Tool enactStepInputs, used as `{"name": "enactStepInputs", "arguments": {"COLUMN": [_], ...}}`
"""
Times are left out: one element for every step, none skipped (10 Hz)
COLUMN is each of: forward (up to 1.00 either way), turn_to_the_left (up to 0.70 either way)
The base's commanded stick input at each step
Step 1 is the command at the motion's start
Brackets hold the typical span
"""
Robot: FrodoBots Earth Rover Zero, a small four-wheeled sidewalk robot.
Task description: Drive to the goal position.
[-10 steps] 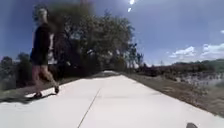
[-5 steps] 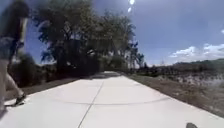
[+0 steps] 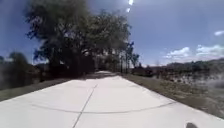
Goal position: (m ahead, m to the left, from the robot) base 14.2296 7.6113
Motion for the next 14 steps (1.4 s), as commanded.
{"name": "enactStepInputs", "arguments": {"forward": [0.70,0.70,0.70,0.70,0.70,0.70,0.70,0.70,0.70,0.70,0.70,0.70,0.70,0.70], "turn_to_the_left": [0.00,0.00,0.00,0.00,0.00,0.00,0.00,0.00,0.00,0.00,0.00,0.00,0.00,0.00]}}
